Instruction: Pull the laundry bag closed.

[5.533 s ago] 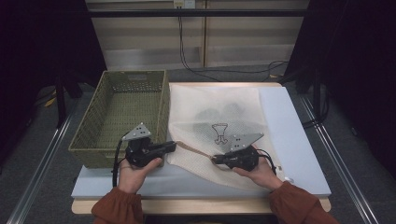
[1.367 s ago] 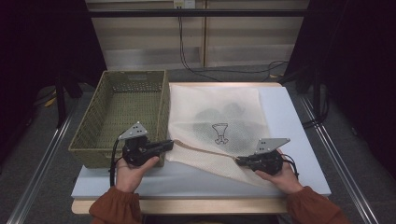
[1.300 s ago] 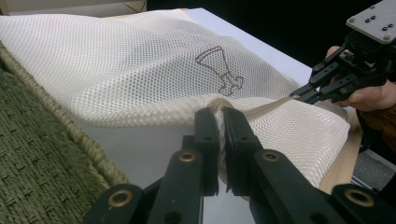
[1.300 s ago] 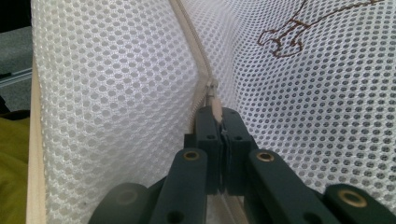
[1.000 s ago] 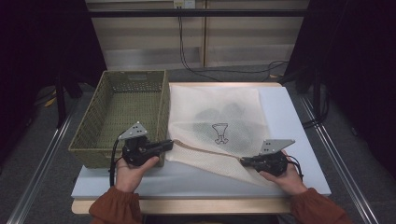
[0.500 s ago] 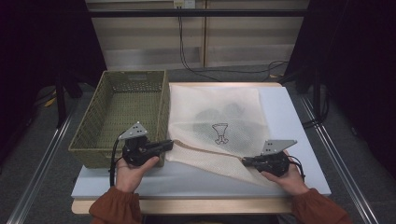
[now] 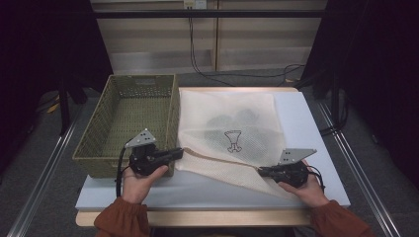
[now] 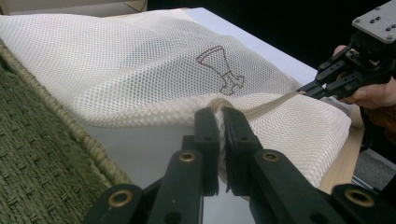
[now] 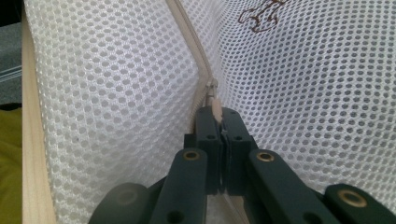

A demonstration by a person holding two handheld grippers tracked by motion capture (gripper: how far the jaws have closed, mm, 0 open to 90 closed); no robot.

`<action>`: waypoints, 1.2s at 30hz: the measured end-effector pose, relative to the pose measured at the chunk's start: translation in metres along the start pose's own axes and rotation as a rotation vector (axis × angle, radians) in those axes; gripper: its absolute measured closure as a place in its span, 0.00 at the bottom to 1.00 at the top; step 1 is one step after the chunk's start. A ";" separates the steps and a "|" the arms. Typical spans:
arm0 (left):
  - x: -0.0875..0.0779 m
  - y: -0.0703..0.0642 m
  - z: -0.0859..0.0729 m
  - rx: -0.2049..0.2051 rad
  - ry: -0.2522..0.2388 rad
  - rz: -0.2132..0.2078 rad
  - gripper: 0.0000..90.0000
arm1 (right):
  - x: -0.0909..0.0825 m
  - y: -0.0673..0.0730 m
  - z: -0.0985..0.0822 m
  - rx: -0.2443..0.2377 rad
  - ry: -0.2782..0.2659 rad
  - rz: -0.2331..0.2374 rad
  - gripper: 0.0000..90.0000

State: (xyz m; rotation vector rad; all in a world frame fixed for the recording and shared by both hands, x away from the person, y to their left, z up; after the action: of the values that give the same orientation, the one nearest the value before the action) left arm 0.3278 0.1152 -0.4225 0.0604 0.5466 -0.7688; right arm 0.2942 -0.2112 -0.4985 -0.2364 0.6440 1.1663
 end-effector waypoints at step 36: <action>0.000 -0.001 0.000 -0.001 0.003 -0.001 0.95 | -0.020 -0.007 -0.018 0.017 0.013 -0.059 0.98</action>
State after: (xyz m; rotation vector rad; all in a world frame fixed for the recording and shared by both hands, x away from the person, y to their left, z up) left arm 0.3269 0.1146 -0.4219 0.0606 0.5495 -0.7691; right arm 0.2897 -0.2383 -0.5026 -0.2474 0.6542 1.1035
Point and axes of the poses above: each handheld gripper's, and its own axes: x roughly forward along the jaws, z roughly out of its top, y roughly to its left, the point moved 7 cm from there along x, roughly forward along the jaws, and after that the axes turned 12 degrees about z, right-handed, at the moved point
